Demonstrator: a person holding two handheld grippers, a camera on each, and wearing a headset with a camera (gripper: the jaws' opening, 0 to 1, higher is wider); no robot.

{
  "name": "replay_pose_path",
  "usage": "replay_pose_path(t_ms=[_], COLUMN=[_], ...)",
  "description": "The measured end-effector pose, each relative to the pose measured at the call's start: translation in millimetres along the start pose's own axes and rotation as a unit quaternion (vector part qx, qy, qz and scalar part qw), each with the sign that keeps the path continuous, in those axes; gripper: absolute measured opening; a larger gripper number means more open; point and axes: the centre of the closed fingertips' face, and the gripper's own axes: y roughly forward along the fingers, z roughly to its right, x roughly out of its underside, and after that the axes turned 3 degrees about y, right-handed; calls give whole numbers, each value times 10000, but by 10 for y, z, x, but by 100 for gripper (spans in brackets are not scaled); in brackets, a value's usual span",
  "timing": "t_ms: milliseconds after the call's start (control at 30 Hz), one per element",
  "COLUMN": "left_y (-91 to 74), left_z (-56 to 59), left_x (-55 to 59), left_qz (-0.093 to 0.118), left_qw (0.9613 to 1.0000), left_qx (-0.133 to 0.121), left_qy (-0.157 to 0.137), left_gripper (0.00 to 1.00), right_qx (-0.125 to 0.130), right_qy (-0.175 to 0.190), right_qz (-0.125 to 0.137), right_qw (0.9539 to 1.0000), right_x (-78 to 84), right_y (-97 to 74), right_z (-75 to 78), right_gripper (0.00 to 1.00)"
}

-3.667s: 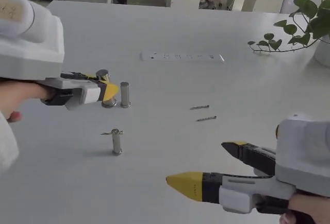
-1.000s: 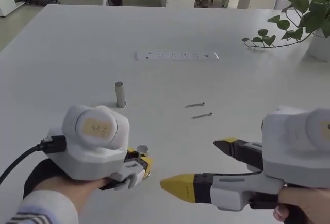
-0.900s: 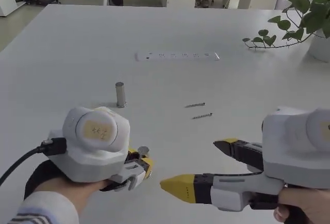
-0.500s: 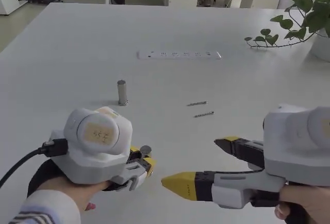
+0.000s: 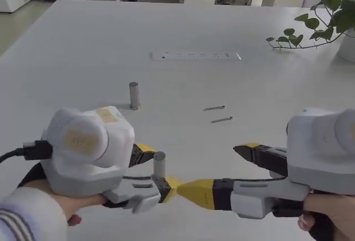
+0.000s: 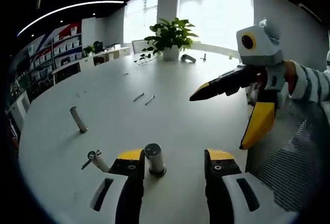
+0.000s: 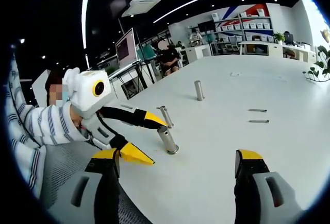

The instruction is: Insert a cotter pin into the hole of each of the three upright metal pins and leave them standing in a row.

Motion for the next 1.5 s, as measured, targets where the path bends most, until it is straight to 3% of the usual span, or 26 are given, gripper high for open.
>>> replay_pose_path(t_ms=[100, 233, 467, 567, 667, 867, 1333, 1500], left_y=[-93, -214, -334, -382, -424, -449, -382, -377], left_z=[21, -12, -107, -161, -175, -177, -95, -93], left_x=[-15, 5, 117, 155, 197, 163, 213, 214], left_qz=[94, 131, 83, 101, 114, 285, 289, 333], left_qw=[9998, 9999, 9997, 9991, 9985, 9974, 9963, 9955], left_qx=[117, 91, -148, -300, -327, -367, -351, -373], left_qy=[-93, -46, -188, -275, -416, -549, -730, -800], left_gripper=[57, 67, 80, 78, 82, 99, 99, 99], right_qx=[-4, -2, 8, 3, 15, 11, -19, -2], right_qy=[-2, 2, -24, -28, -61, -112, -114, -385], right_qz=[3, -16, -86, -92, -119, -194, -226, -186], right_qw=[10000, 10000, 10000, 10000, 9999, 9997, 9997, 9991], right_x=[-2, 6, 36, 41, 49, 76, 69, -69], right_y=[-1, 0, 3, 2, 2, 12, 34, -16], right_z=[-2, -1, -13, -20, -20, -21, -19, 13], right_gripper=[92, 91, 91, 91, 91, 91, 89, 78])
